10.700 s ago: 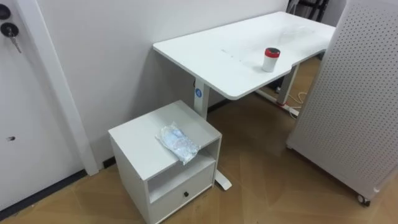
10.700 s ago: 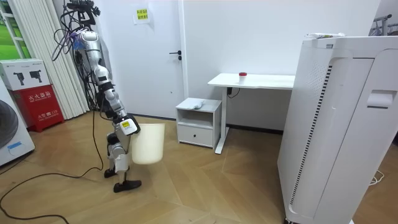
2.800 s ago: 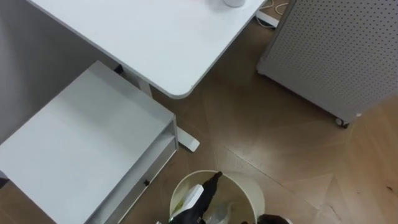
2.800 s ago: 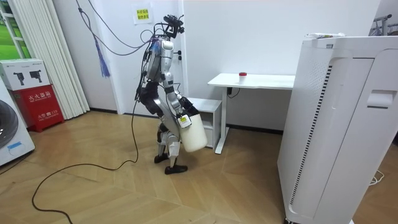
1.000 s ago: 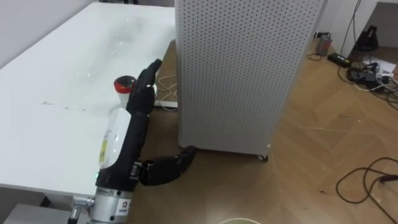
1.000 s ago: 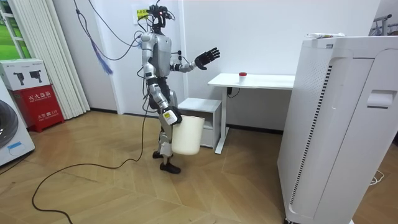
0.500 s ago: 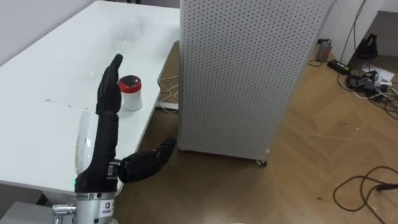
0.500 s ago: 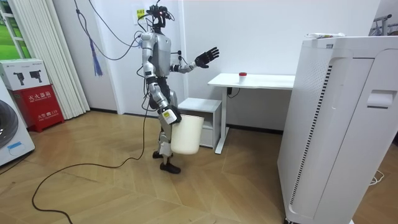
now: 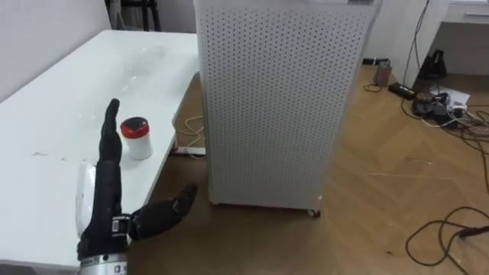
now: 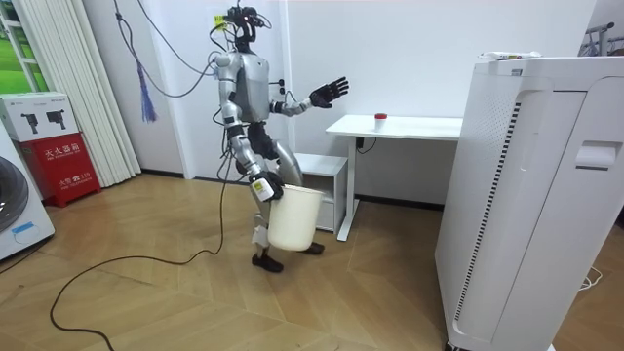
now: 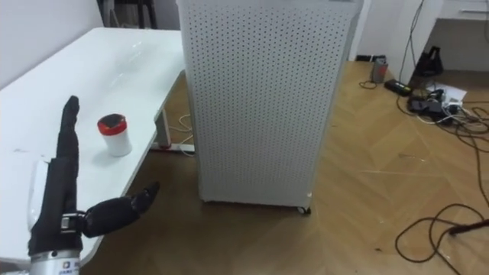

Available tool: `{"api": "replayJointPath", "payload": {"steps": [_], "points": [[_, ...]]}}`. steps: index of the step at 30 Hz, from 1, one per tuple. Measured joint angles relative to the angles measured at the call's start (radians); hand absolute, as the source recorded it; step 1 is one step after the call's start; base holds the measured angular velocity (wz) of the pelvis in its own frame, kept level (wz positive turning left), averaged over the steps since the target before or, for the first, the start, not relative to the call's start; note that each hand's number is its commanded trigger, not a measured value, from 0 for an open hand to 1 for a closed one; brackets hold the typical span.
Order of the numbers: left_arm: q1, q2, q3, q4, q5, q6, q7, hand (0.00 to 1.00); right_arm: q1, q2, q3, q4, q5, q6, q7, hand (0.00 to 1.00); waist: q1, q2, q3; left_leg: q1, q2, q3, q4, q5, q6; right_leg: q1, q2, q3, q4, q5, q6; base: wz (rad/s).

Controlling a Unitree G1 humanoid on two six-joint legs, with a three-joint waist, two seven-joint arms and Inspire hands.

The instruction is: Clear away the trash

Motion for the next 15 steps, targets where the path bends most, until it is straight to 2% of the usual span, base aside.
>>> {"api": "replayJointPath", "payload": {"steps": [1,2,3,4,5,6,7,8,9,10,11,12,13,14,15], "points": [[-0.001,0.000,0.000,0.004,-0.001,0.000,-0.003,0.00,-0.001,-0.001,-0.001,0.000,-0.002,0.000,0.000,1.00,-0.004,0.000,-0.0040,0.012,-0.012,0.000,-0.021,0.040,0.007,-0.001,-0.006,0.006,0.009,-0.016,0.011,0.09],[-0.001,0.000,0.002,0.005,0.000,0.000,-0.005,0.00,-0.001,0.000,-0.001,0.000,-0.003,0.000,0.000,1.00,-0.005,-0.007,-0.0013,0.019,-0.019,0.001,-0.029,0.046,0.013,-0.002,-0.014,0.003,0.010,-0.022,0.018,0.09],[0.005,0.000,0.002,0.005,0.005,0.000,-0.007,0.00,0.004,0.001,-0.003,0.001,-0.006,0.000,-0.001,1.00,-0.005,-0.018,-0.0027,0.022,-0.026,0.012,-0.029,0.054,0.024,0.002,-0.025,0.000,0.008,-0.031,0.026,0.00],[0.014,0.003,0.004,0.006,0.007,0.000,-0.007,0.00,0.007,-0.001,-0.003,0.001,-0.006,0.000,-0.011,1.00,0.004,-0.022,-0.0045,0.026,-0.029,0.018,-0.011,0.074,0.040,0.014,-0.031,0.002,0.007,-0.036,0.021,-0.08],[0.020,0.006,0.007,0.008,0.004,0.001,-0.007,0.00,0.008,0.002,-0.001,0.000,-0.005,0.001,-0.017,1.00,0.011,-0.027,-0.0039,0.029,-0.034,0.034,0.024,0.055,0.057,0.033,-0.041,0.010,0.007,-0.052,0.025,-0.12],[0.021,0.006,0.010,0.008,0.005,0.001,-0.007,0.00,0.008,0.003,-0.001,0.000,-0.006,0.001,-0.020,1.00,0.016,-0.029,-0.0036,0.030,-0.036,0.044,0.045,0.042,0.063,0.043,-0.046,0.015,0.006,-0.059,0.029,-0.15],[0.020,0.006,0.017,0.008,0.007,0.000,-0.008,0.00,0.005,0.002,-0.001,-0.001,-0.005,0.001,-0.022,1.00,0.021,-0.029,-0.0033,0.031,-0.037,0.058,0.088,-0.003,0.069,0.061,-0.054,0.024,0.008,-0.077,0.034,-0.15],[0.020,0.008,0.021,0.008,0.004,0.000,-0.009,0.00,0.004,0.000,0.001,-0.001,-0.005,0.001,-0.023,1.00,0.022,-0.030,-0.0032,0.031,-0.041,0.062,0.106,-0.024,0.071,0.067,-0.060,0.027,0.010,-0.087,0.037,-0.09],[0.019,0.007,0.026,0.008,-0.002,0.000,-0.012,0.00,0.004,-0.003,0.006,-0.002,-0.007,0.001,-0.022,1.00,0.024,-0.034,-0.0065,0.035,-0.056,0.065,0.130,-0.058,0.078,0.084,-0.077,0.028,0.020,-0.110,0.048,0.03],[0.017,0.004,0.029,0.008,0.000,0.000,-0.014,0.00,0.005,-0.004,0.007,-0.002,-0.013,0.001,-0.020,1.00,0.028,-0.042,-0.0036,0.048,-0.075,0.073,0.152,-0.094,0.086,0.099,-0.100,0.027,0.051,-0.137,0.059,0.00],[0.017,0.004,0.032,0.008,0.008,0.000,-0.015,0.00,0.006,-0.004,0.007,-0.005,-0.013,0.001,-0.019,1.00,0.041,-0.050,-0.0027,0.060,-0.091,0.085,0.172,-0.130,0.092,0.088,-0.130,0.012,0.127,-0.161,0.080,-0.06],[0.017,0.003,0.032,0.008,0.010,0.000,-0.015,0.00,0.007,-0.004,0.007,-0.007,-0.013,0.001,-0.020,1.00,0.043,-0.050,-0.0021,0.064,-0.096,0.088,0.184,-0.143,0.096,0.075,-0.146,-0.004,0.179,-0.162,0.083,0.00],[0.014,0.004,0.032,0.008,0.010,0.000,-0.013,0.00,0.008,-0.004,0.007,-0.016,-0.013,0.001,-0.023,1.00,0.042,-0.051,-0.0018,0.073,-0.107,0.091,0.207,-0.171,0.105,0.038,-0.178,-0.027,0.301,-0.152,0.101,0.16],[0.012,0.004,0.032,0.008,0.015,0.000,-0.009,0.00,0.008,-0.004,0.006,-0.025,-0.014,0.002,-0.030,1.00,0.043,-0.052,-0.0019,0.085,-0.116,0.096,0.223,-0.195,0.113,0.008,-0.204,-0.030,0.403,-0.128,0.128,0.25],[0.011,0.004,0.032,0.008,0.018,0.000,-0.008,0.00,0.008,-0.006,0.006,-0.030,-0.014,0.002,-0.033,1.00,0.042,-0.050,-0.0022,0.092,-0.119,0.094,0.229,-0.206,0.117,-0.006,-0.211,-0.033,0.438,-0.109,0.133,0.27]]}}
